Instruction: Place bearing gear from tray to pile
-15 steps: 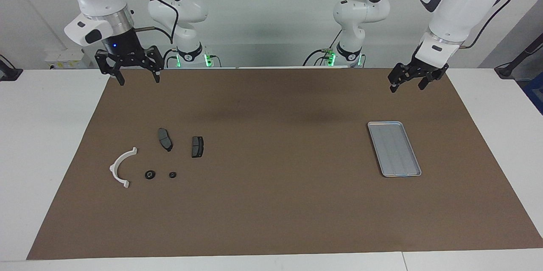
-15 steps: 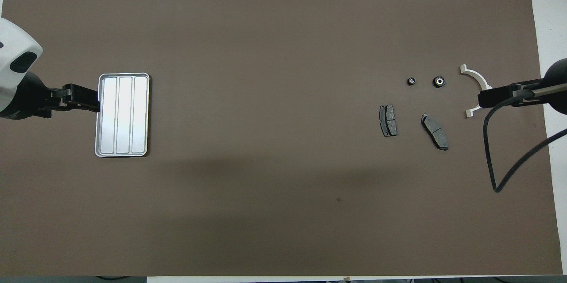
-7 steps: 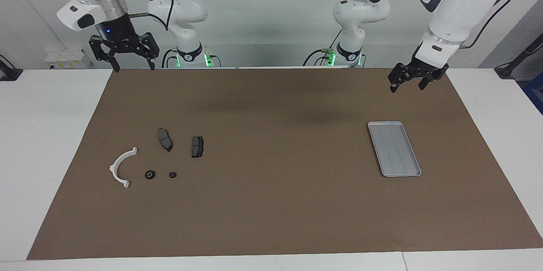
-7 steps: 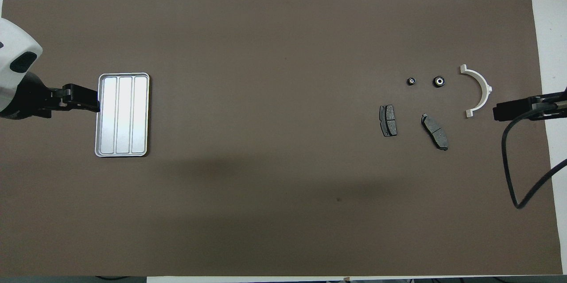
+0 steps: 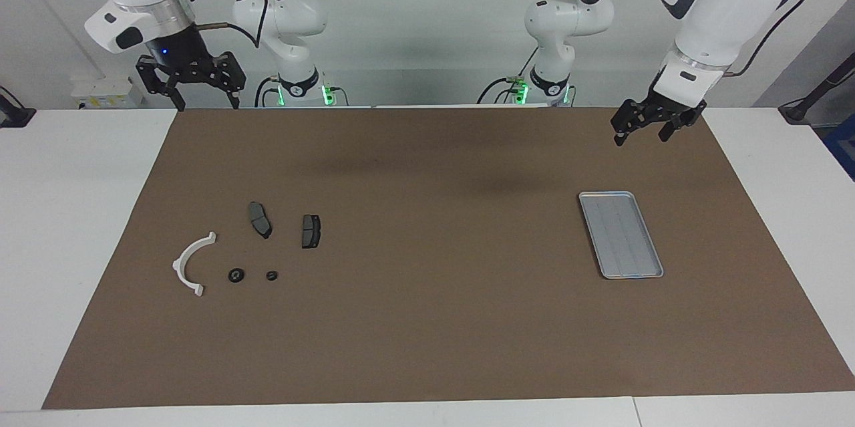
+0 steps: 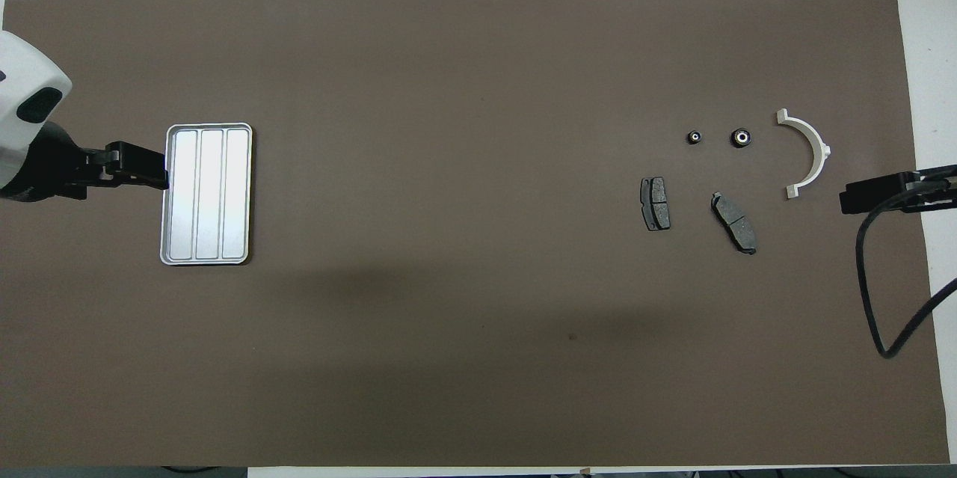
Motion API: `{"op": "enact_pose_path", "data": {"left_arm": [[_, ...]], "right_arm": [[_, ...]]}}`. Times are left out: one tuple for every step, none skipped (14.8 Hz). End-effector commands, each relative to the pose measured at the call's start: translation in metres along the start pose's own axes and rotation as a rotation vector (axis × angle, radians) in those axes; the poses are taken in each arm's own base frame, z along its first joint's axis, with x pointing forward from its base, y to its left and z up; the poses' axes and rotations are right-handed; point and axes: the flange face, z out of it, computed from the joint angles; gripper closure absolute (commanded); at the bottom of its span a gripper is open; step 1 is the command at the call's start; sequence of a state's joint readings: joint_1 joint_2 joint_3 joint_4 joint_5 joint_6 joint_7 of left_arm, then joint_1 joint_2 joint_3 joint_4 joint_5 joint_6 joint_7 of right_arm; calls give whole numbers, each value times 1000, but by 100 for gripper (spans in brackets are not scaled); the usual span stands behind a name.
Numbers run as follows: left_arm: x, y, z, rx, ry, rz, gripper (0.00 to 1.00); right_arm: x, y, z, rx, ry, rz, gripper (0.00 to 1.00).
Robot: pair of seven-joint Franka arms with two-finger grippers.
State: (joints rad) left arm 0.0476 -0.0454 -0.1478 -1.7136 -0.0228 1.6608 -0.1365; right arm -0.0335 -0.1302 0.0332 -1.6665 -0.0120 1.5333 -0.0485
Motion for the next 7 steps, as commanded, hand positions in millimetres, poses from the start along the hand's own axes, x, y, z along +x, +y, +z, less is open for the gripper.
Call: {"op": "enact_pose_path", "data": {"left_arm": [[-5,-3,-1,18,16,4,0],[-4,-3,-1,18,14,4,0],[-4,-3,-1,18,14,4,0],[-4,-3,-1,18,14,4,0],[-4,-3,-1,18,14,4,0],[-4,-3,-1,18,14,4,0],[-4,-3,-1,18,14,4,0]], "right_arm": [[-5,4,2,11,-24,16,0],[-6,8,2,12,-26,22,0],[-6,12,3,13,-27,29,0],[-6,13,3,14,-27,31,0],[-6,14,3,14,-27,32,0],[-6,13,3,14,-27,31,0],[-6,13,3,14,-27,31,0]]}}
